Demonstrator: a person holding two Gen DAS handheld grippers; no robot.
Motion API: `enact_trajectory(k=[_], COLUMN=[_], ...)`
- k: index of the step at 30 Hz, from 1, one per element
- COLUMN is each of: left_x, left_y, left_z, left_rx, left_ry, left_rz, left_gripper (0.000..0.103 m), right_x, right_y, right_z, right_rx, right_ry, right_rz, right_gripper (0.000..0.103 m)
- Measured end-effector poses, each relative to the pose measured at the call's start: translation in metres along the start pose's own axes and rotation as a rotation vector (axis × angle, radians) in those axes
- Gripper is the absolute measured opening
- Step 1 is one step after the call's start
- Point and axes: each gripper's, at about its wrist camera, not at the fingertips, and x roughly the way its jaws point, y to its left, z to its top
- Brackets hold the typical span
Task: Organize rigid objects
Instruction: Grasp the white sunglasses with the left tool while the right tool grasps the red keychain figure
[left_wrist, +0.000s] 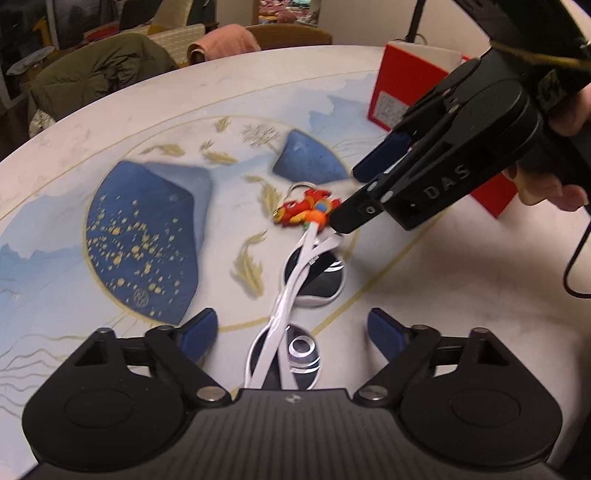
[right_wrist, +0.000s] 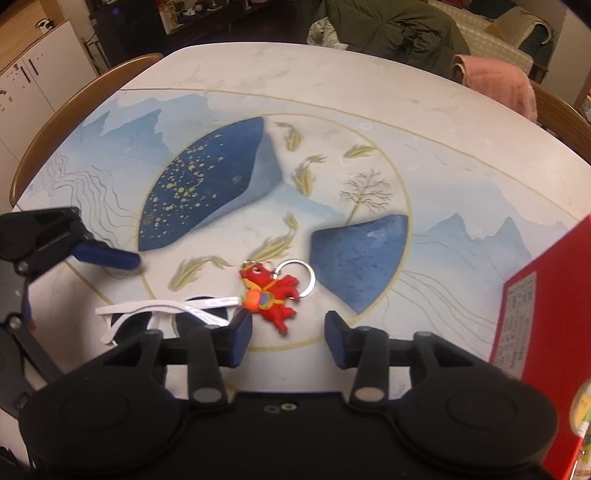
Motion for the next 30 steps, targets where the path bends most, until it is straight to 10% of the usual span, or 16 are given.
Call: enact_trajectory(k=[16, 30], left_x=[-0.013, -0.017], left_y=[-0.017, -0.014], left_z=[-0.021, -0.029], left_rx=[0.006, -0.114], left_ry=[-0.078, -0.113], left_rz=[0.106, 0.178], left_gripper=[0.038, 0.038], right_x=[0.016, 0.021], right_y=[0.006, 0.026], right_z=[0.010, 0.007], right_rx=[0.000, -0.057], right_ry=[-0.011, -0.015], right_rz=[-0.004, -0.071], right_gripper=[0.059, 0.046])
